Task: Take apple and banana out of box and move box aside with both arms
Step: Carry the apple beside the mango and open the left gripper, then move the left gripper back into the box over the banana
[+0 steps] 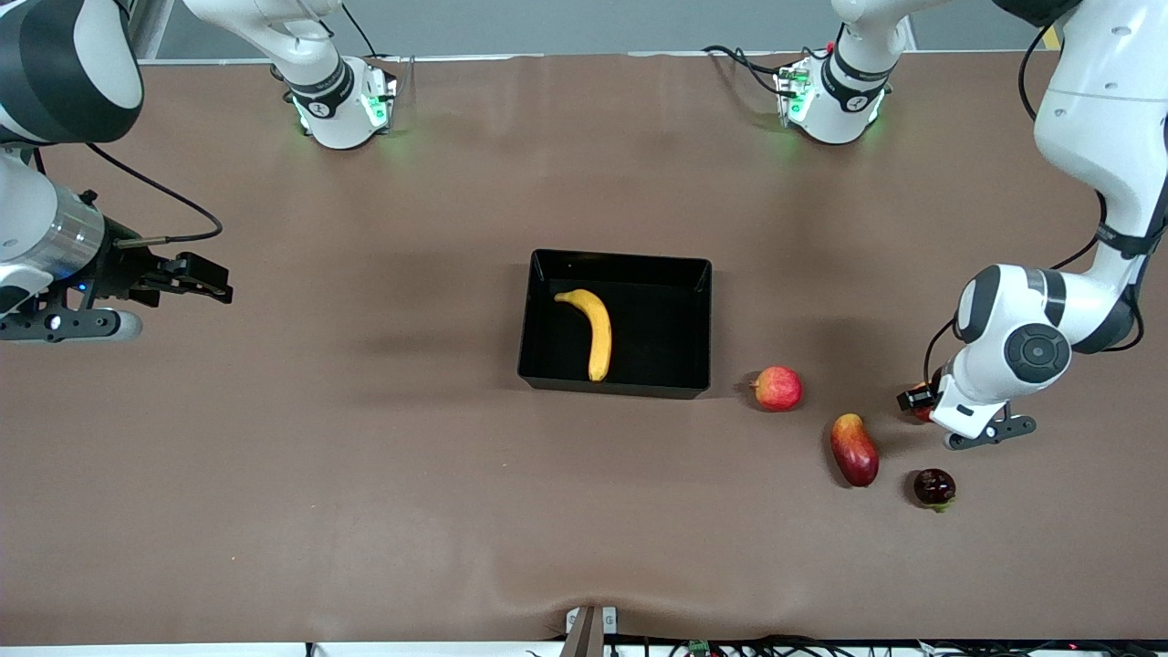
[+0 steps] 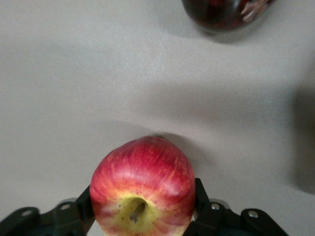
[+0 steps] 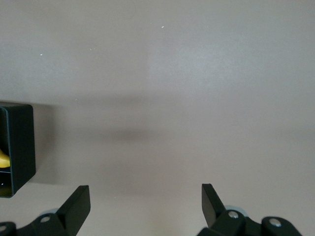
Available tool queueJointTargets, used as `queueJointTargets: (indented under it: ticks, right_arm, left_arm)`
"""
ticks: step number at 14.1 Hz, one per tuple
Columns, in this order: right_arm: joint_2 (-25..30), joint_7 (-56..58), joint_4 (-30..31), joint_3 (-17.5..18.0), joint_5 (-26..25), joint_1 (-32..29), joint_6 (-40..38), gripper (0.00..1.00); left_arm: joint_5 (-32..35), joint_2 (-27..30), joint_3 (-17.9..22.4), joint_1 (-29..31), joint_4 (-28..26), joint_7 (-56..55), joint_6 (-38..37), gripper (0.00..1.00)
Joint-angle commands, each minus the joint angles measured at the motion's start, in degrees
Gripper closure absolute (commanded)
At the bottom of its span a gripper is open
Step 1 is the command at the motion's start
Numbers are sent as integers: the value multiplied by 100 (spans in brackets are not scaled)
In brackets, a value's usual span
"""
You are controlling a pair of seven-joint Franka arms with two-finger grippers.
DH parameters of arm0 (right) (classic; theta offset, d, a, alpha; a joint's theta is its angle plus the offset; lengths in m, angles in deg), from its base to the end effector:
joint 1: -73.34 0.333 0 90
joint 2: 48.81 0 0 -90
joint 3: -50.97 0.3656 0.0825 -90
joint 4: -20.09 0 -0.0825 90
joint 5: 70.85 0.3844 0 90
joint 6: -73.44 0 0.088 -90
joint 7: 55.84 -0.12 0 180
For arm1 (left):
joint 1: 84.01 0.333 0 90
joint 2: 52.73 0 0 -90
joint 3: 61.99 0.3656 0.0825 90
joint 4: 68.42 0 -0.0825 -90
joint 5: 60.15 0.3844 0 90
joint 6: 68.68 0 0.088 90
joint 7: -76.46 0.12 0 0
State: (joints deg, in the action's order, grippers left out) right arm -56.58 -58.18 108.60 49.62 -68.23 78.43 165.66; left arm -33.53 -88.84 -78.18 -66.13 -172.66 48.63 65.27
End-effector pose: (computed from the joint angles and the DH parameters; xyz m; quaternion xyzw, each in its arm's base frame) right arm 0.5999 0.0455 0.5982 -0.9991 -0.0106 0.0365 0.0193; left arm 0.6677 0.0476 0.2215 -0.9903 -0.1112 0.0149 0.0822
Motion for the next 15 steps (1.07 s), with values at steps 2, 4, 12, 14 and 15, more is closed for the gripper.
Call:
queueJointTargets:
  ticks: [2,4,12,14,15]
  right_arm:
    - [21,-65,-105,38,-16,-61,-108,0]
    - [21,-65,-105,38,-16,-52,-108,0]
    - [21,-57,-105,38,-24,-52,-117,0]
    - [21,-57,-114,38,-24,-52,-117,0]
    - [21,-57,-105,38,-24,-52,-117,0]
  left_arm:
    - [115,34,-69,31,-17,41,52,0]
    - [45,358,-182,5,-78,32,-158,0]
    - [-781,1116,-2114,-65,27,-597,-1460,0]
    - [-729,923,-2283,-572,237,-1379,-1460,0]
    - [-729,844,-2275,-923,403,-1696,-1460,0]
